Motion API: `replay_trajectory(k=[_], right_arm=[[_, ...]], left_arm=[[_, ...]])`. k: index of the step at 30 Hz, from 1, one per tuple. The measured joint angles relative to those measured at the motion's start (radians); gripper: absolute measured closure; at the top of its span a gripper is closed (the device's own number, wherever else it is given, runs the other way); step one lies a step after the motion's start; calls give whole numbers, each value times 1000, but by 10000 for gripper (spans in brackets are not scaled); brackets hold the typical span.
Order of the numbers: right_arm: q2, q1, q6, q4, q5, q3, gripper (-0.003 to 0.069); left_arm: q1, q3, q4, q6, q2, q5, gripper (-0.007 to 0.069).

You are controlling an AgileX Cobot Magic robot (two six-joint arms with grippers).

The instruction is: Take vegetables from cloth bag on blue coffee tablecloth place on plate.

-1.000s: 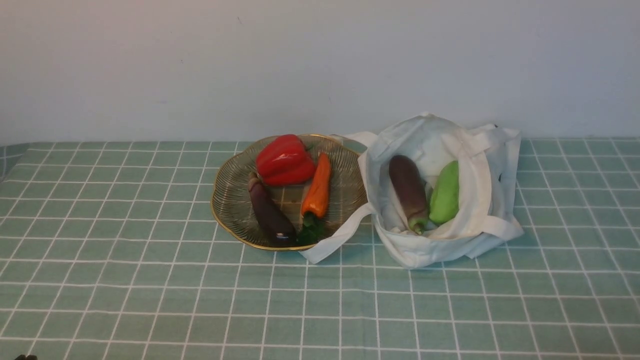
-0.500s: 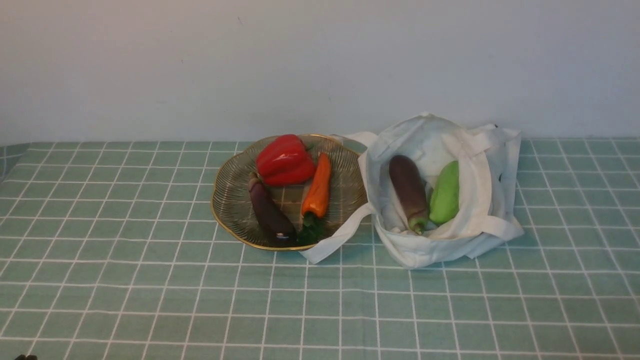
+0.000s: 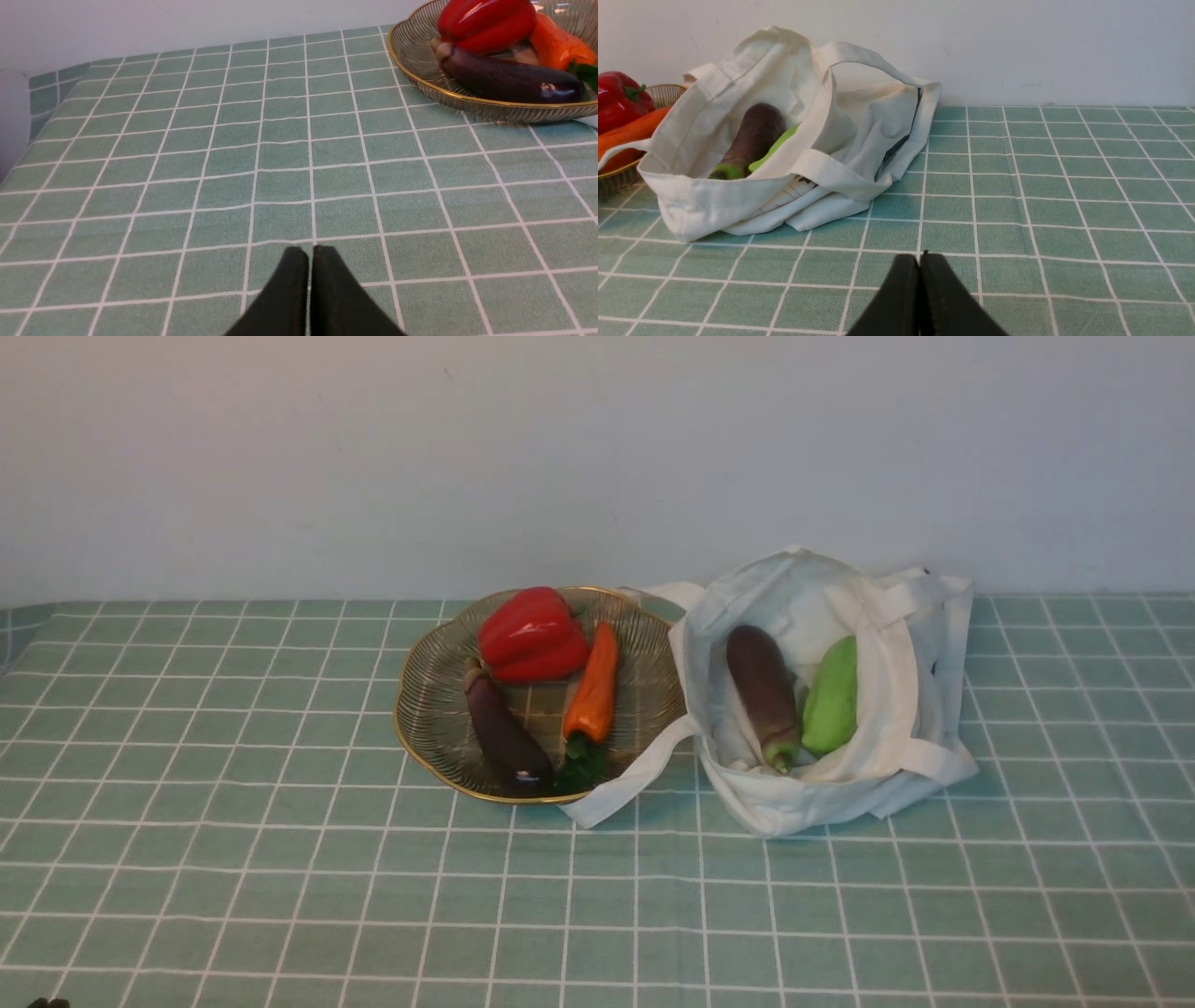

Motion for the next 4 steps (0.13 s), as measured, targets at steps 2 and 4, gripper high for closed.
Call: replay_trajectory(k=[2, 4], right_arm=[[0, 0, 0, 0, 0, 0, 674], [0, 0, 0, 0, 0, 0, 674]], left_arm=[[0, 0, 0, 0, 0, 0, 629], [0, 0, 0, 0, 0, 0, 629]])
